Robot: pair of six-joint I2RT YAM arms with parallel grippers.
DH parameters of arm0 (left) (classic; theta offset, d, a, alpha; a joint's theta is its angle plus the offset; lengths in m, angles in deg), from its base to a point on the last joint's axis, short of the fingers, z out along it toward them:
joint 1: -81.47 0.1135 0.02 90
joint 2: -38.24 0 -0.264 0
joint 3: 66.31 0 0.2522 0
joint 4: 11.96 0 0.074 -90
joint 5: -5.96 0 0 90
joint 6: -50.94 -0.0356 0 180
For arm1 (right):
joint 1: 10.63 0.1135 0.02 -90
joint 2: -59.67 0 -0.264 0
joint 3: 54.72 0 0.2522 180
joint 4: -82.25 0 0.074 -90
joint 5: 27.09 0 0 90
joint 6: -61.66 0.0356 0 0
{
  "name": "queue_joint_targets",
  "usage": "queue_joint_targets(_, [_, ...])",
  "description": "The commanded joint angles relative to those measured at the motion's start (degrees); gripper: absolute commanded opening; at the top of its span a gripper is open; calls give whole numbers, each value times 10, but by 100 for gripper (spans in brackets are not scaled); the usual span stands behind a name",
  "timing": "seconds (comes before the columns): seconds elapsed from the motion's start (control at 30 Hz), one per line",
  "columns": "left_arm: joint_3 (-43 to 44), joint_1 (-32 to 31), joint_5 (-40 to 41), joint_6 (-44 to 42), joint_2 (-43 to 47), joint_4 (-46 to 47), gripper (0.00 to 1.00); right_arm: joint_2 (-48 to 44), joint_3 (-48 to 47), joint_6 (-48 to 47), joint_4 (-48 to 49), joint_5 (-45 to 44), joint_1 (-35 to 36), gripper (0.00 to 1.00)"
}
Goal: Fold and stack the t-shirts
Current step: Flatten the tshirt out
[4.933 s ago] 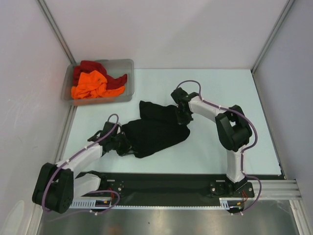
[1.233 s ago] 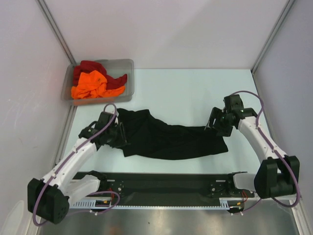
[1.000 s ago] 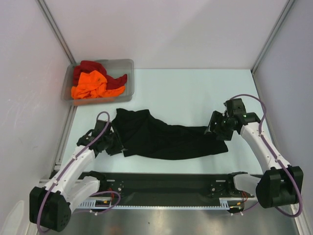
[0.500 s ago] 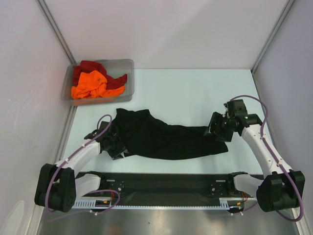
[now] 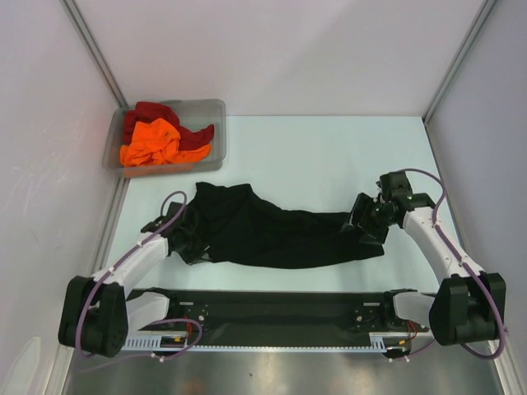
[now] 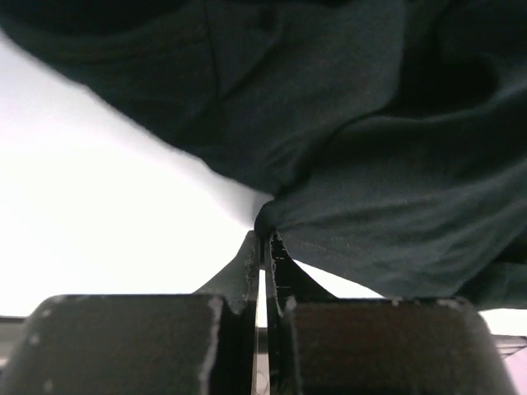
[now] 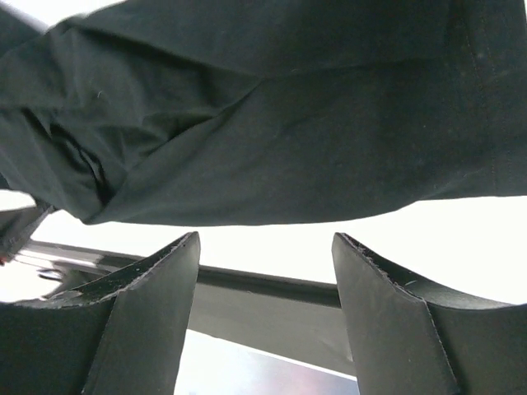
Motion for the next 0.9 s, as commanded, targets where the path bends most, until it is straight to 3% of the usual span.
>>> queue_joint_targets(0.0, [35,4,42,-10,54,-45,0,18,24,56,38,15,-30,70])
queue_joint_targets(0.13, [49,3,28,-14,88,-73,0,18,56,85,82,19,-96,64])
queue_joint_targets(0.33, [169,3,61,-71,153,-176,0,58,56,72,120,54,-134,59])
queue_joint_targets(0.63, [598,3,299,-140,162,-339,0,74,29,21,61,68,-133,67])
queue_joint_targets(0.77, [645,3,341,-124,194,-375,0,41,22,3,24,64,-129,70])
queue_joint_targets(0.87, [613,3,325,-110,239,-392,0,12,29,6,4,65,-110,72])
